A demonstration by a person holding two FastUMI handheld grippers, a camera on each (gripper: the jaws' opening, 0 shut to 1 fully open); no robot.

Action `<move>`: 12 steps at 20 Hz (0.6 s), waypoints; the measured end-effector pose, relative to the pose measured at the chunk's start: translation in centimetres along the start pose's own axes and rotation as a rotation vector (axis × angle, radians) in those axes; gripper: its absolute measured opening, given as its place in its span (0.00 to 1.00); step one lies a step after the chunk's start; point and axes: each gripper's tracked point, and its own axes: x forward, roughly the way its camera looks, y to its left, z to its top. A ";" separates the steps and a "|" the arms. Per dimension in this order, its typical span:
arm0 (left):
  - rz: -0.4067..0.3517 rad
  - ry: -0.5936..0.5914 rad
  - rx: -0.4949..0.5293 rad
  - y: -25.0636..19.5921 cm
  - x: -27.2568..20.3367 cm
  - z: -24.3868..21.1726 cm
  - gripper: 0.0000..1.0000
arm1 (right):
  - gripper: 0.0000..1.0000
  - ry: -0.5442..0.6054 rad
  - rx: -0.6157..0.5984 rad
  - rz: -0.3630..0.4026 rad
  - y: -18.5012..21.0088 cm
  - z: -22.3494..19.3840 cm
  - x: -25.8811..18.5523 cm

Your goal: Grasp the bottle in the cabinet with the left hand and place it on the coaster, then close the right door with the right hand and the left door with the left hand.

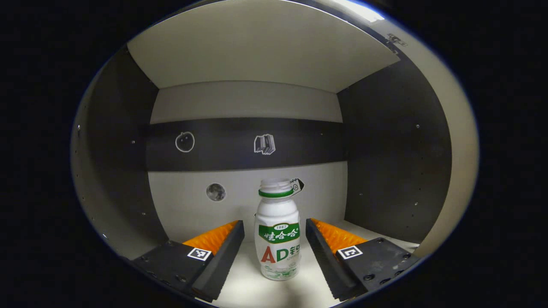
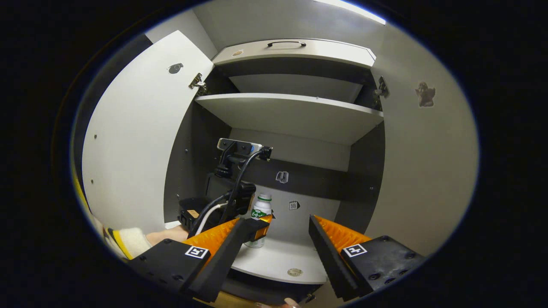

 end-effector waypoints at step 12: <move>-0.039 0.019 -0.018 -0.7 1.8 -1.7 0.74 | 0.98 0.023 -0.012 -0.020 -0.9 -1.4 1.0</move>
